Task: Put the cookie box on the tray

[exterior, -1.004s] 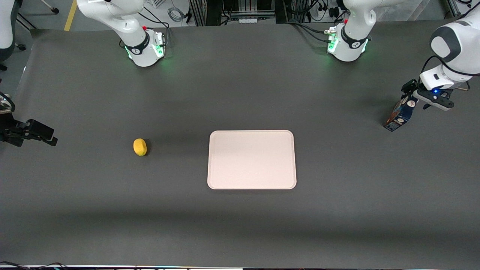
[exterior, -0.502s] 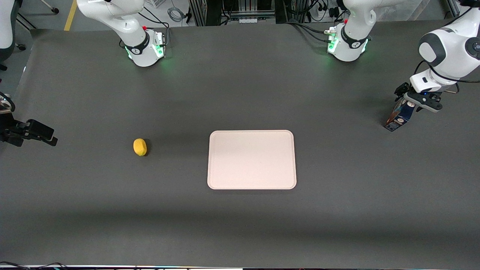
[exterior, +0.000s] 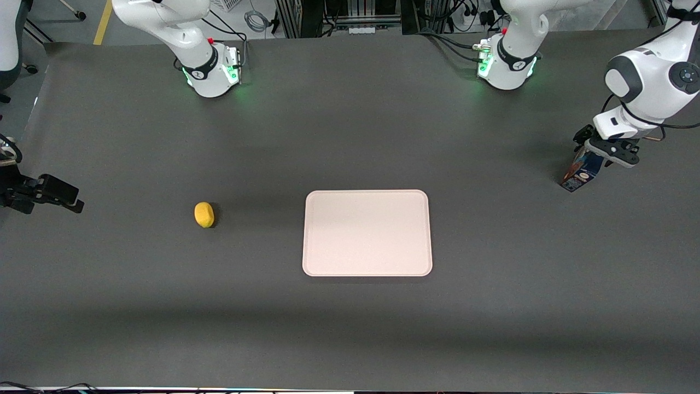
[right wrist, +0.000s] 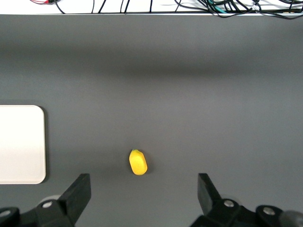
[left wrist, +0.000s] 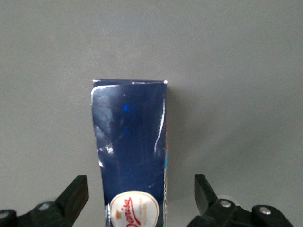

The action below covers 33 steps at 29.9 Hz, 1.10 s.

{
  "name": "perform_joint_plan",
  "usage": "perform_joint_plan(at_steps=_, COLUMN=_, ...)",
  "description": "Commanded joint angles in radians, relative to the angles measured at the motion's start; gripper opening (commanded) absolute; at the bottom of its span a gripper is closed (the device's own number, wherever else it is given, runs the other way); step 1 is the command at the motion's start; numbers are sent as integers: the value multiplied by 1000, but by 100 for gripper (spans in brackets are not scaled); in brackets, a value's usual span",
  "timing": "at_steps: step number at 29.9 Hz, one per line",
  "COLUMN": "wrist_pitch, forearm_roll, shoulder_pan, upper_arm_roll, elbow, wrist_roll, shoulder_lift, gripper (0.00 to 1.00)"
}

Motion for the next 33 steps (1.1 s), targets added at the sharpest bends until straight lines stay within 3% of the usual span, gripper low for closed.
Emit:
perform_joint_plan(at_steps=1, wrist_pitch=44, forearm_roll=-17, shoulder_pan=-6, upper_arm_roll=6, elbow=-3, wrist_roll=31, shoulder_lift=7, gripper=100)
perform_joint_plan(at_steps=16, wrist_pitch=78, forearm_roll=-17, shoulder_pan=-3, upper_arm_roll=5, elbow=0, wrist_roll=31, shoulder_lift=39, gripper=100)
perform_joint_plan(at_steps=19, wrist_pitch=91, forearm_roll=-17, shoulder_pan=-3, upper_arm_roll=5, elbow=0, wrist_roll=31, shoulder_lift=42, gripper=96)
perform_joint_plan(at_steps=31, wrist_pitch=78, forearm_roll=-17, shoulder_pan=-6, upper_arm_roll=5, elbow=11, wrist_roll=31, shoulder_lift=41, gripper=57)
perform_joint_plan(at_steps=33, wrist_pitch=78, forearm_roll=-17, shoulder_pan=-6, upper_arm_roll=5, elbow=14, wrist_roll=31, shoulder_lift=41, gripper=43)
